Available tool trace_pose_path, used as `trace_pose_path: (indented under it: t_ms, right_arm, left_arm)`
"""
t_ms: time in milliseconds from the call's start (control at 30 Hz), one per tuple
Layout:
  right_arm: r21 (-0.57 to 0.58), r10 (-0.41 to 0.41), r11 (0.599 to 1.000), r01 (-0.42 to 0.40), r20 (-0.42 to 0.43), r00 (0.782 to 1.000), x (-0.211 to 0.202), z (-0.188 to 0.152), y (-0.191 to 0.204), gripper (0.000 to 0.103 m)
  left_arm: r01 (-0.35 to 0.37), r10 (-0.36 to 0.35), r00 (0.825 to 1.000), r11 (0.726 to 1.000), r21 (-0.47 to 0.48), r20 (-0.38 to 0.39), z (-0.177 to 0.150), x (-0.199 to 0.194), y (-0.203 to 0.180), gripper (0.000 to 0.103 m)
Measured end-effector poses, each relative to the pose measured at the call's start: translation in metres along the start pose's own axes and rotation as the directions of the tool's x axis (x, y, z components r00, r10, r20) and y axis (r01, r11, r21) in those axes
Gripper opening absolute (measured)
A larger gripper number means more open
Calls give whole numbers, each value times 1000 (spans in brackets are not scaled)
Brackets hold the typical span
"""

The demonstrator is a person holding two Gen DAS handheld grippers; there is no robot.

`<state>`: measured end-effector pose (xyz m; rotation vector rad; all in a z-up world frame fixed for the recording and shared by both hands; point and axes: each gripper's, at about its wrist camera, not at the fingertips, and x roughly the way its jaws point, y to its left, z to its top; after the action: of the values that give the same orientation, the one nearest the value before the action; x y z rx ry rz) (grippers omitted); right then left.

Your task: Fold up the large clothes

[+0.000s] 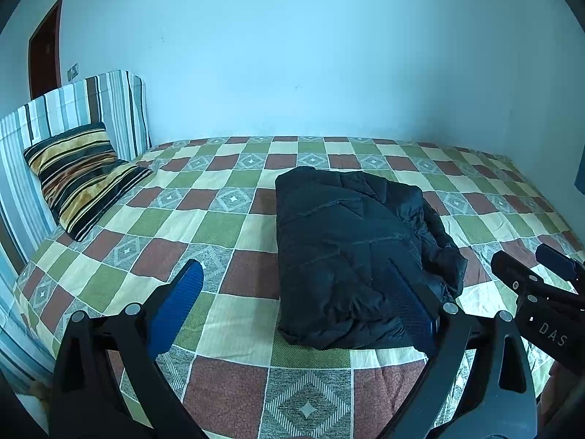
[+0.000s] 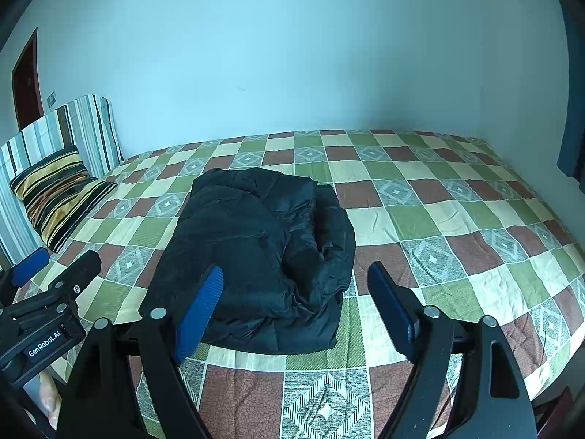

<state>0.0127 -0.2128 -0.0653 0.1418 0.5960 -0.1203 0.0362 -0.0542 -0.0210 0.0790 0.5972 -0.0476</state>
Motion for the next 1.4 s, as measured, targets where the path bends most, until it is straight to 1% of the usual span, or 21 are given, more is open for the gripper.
trace_pose_path:
  t_ms: [100, 167, 367, 667, 933, 1033, 1133, 1233, 1333, 1400]
  right_arm:
    - [-16, -2, 1000, 2, 14, 1000, -2, 0, 2, 86]
    - [-24, -1, 1000, 1, 19, 1000, -3, 0, 1, 86]
    - [-30, -1, 1000, 2, 22, 1000, -4, 0, 1, 86]
    - [-52, 4, 999, -3, 23, 1000, -4, -1, 2, 86]
    - [-62, 9, 998, -8, 14, 1000, 0, -2, 2, 86]
    - [-62, 9, 998, -9, 5, 1000, 3, -3, 2, 86]
    - [-59, 11, 998, -11, -4, 1000, 6, -4, 1, 86]
    - [-57, 11, 998, -11, -10, 1000, 9, -5, -1, 86]
    - [-50, 11, 999, -11, -8, 1000, 12, -4, -4, 86]
    - [-41, 10, 999, -10, -8, 1000, 14, -4, -10, 86]
  left_arm:
    - [-5, 5, 1000, 1000, 7, -1, 0, 0, -1, 98]
    - [-4, 4, 1000, 1000, 8, 0, 0, -1, -1, 101]
    - [16, -16, 1000, 1000, 0, 11, 1, -2, 1, 101]
    - [26, -26, 1000, 999, -31, -4, 2, 0, 8, 101]
    - [12, -12, 1000, 999, -33, 2, 2, 3, 11, 101]
    - [-11, 10, 1000, 999, -44, -28, 0, 9, 12, 101]
    - [7, -8, 999, 999, -44, -38, -2, 14, 14, 101]
    - [-11, 10, 1000, 1000, -14, -20, -1, 16, 10, 101]
    - [-23, 24, 1000, 1000, -12, 2, 0, 19, 10, 101]
    - [-21, 21, 1000, 1000, -12, -15, -1, 28, 13, 101]
